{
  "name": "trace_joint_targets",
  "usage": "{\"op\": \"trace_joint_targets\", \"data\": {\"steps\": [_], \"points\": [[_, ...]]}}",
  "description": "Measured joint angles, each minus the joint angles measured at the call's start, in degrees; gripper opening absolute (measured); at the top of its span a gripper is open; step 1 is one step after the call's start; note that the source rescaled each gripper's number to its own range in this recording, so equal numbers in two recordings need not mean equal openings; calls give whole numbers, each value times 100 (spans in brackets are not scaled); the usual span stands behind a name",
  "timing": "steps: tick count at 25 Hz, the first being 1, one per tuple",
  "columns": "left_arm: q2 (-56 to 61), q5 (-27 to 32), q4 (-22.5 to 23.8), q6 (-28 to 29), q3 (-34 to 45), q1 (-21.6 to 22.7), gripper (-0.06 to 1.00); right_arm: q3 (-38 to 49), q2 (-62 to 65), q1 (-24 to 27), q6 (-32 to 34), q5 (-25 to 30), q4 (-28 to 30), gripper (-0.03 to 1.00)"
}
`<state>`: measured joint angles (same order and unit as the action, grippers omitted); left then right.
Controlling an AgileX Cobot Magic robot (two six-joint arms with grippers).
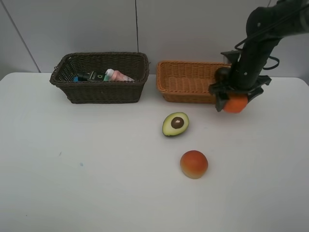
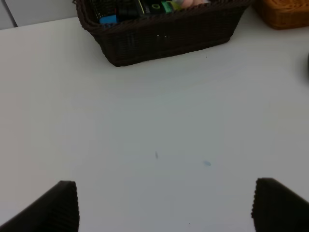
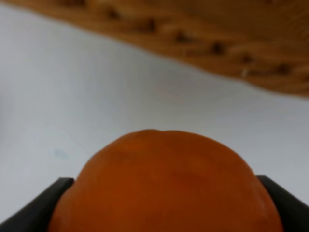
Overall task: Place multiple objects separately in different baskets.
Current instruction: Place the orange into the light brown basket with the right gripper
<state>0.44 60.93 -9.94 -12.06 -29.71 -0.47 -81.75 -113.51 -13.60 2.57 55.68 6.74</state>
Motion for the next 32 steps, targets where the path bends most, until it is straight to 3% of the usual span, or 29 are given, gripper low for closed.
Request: {"op": "trace_joint_targets", "data": {"steps": [9, 17, 18, 19, 22, 27, 32], "points": [[0, 0, 0, 0, 0, 0, 88, -1959, -864, 459, 0, 122, 59, 59], [0, 0, 0, 0, 0, 0, 88, -2254, -1394, 741, 0, -40, -290, 60], [0, 0, 0, 0, 0, 0, 88, -2254, -1402, 735, 0, -103, -344, 68], [0, 0, 0, 0, 0, 0, 88, -2254, -1409, 736, 0, -130, -363, 83], [0, 0, 0, 0, 0, 0, 88, -2261, -1409, 710, 0, -170, -390, 98], [0, 0, 0, 0, 0, 0, 88, -2261, -1409, 705, 0, 10, -554, 99], [0, 0, 0, 0, 0, 0, 88, -2261, -1146, 697, 0, 802, -674, 99]]}}
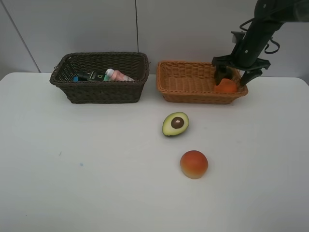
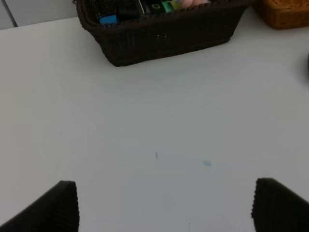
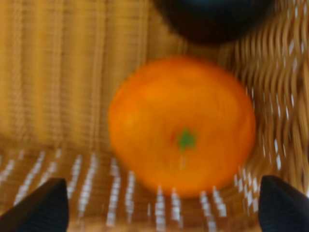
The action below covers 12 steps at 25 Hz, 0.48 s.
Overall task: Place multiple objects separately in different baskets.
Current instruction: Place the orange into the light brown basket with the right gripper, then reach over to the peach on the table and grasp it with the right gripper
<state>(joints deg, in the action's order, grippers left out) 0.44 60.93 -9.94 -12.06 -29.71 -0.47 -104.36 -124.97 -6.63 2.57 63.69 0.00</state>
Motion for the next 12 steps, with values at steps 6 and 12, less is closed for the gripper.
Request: {"op": "trace_joint_targets", "data": {"steps": [6, 12], "points": [[0, 0, 0, 0, 0, 0, 88, 92, 491, -299, 0, 559, -273, 99], [0, 0, 0, 0, 0, 0, 88, 1073, 1083, -1011, 0, 573, -302, 99]]}}
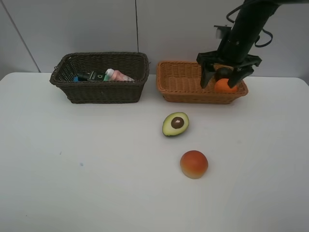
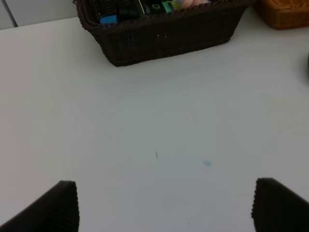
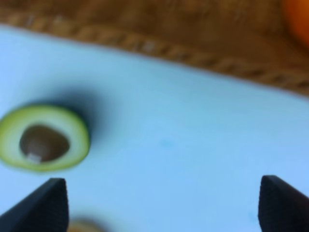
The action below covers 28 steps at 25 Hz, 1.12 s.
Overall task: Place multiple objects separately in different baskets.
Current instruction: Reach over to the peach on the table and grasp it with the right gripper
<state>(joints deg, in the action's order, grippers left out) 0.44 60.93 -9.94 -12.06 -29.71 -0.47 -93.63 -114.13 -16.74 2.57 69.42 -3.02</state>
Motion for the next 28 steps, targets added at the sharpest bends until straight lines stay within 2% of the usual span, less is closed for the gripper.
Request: {"op": "trace_joint_targets", "data": {"steps": [10, 17, 24, 28], "points": [[0, 0, 0, 0, 0, 0, 88, 2156, 1166, -1504, 0, -273, 28, 99], [0, 0, 0, 0, 0, 0, 88, 2996, 1192, -2370, 49, -1130, 29, 99], [0, 0, 0, 0, 0, 0, 88, 3510, 1193, -2483, 87, -2071, 216, 99], [0, 0, 0, 0, 0, 0, 88, 3725, 1188, -2483, 89, -2356, 455, 99]]}}
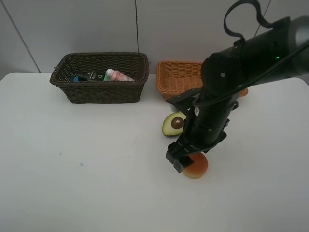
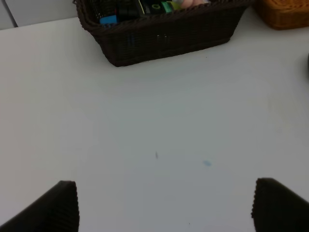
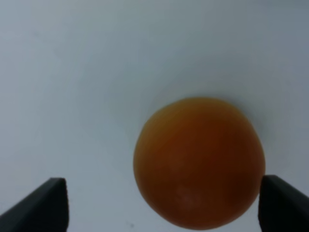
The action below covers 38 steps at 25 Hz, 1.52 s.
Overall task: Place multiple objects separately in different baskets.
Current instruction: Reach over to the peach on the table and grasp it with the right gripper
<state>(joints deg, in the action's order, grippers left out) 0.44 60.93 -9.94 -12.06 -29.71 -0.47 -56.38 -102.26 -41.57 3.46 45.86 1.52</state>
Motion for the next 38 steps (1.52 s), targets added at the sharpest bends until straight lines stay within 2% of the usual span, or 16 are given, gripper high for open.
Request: {"op": "trace_joint_targets", "data": {"steps": [7, 13, 20, 31, 38], "points": [[0, 0, 0, 0, 0, 0, 88, 144, 0, 0, 21, -392, 261, 99], [0, 0, 0, 0, 0, 0, 88, 144, -42, 10, 40, -487, 504, 99], [0, 0, 0, 0, 0, 0, 88, 144, -109, 402, 62, -493, 555, 99], [0, 0, 0, 0, 0, 0, 88, 144, -126, 523, -214, -571, -267, 99], [0, 0, 0, 0, 0, 0, 88, 144, -602, 523, -241, -609, -278, 99]]}}
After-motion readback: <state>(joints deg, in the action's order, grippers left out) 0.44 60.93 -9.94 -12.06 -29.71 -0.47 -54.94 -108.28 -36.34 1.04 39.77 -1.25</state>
